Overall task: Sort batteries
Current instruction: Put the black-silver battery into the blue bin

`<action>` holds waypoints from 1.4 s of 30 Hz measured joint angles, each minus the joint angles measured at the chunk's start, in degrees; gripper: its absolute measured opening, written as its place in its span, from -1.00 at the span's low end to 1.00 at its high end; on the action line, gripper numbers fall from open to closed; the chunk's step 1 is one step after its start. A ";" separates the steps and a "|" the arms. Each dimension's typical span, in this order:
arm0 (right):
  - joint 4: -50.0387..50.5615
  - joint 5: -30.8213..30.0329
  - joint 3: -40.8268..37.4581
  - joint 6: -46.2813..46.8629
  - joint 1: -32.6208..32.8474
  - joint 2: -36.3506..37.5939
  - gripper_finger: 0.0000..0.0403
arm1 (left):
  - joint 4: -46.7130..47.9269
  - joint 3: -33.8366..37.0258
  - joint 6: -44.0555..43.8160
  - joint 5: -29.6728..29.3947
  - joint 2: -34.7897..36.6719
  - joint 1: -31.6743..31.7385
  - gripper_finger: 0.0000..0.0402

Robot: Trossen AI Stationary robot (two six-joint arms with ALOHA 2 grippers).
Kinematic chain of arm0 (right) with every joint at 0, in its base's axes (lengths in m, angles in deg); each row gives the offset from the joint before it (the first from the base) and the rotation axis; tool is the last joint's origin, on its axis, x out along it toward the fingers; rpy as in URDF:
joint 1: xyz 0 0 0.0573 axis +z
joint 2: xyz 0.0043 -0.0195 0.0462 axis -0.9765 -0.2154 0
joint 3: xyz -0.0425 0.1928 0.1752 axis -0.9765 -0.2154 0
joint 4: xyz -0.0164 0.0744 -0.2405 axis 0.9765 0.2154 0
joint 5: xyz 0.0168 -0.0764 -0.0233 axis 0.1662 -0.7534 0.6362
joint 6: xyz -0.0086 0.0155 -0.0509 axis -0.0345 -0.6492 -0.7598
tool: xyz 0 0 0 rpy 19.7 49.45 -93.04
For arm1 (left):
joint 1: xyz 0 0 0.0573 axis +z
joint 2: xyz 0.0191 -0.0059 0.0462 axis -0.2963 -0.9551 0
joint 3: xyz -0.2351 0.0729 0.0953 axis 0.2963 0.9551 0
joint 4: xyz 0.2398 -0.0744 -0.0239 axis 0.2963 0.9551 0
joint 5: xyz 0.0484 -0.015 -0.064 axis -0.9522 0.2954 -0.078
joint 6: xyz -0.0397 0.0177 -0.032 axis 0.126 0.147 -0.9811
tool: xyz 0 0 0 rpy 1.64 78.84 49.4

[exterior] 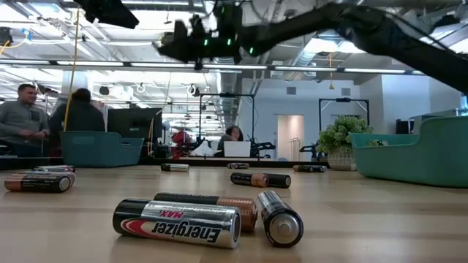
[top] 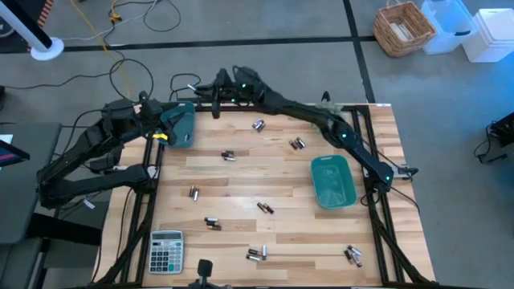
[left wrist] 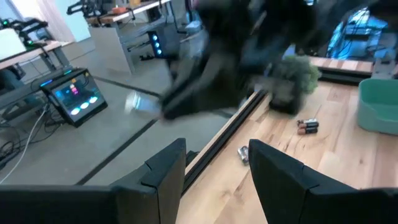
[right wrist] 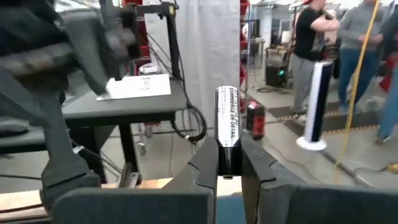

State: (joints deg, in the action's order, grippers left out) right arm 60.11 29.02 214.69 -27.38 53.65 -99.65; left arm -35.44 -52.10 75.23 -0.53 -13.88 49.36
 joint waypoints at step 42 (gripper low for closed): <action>-12.61 -8.42 0.07 3.15 6.43 -17.35 -0.79 | -1.50 0.02 -1.71 0.51 0.99 -0.02 -0.16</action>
State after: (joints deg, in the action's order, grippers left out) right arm 47.50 20.60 214.76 -24.22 60.08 -117.00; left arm -36.94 -52.08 73.53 -0.02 -12.89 49.33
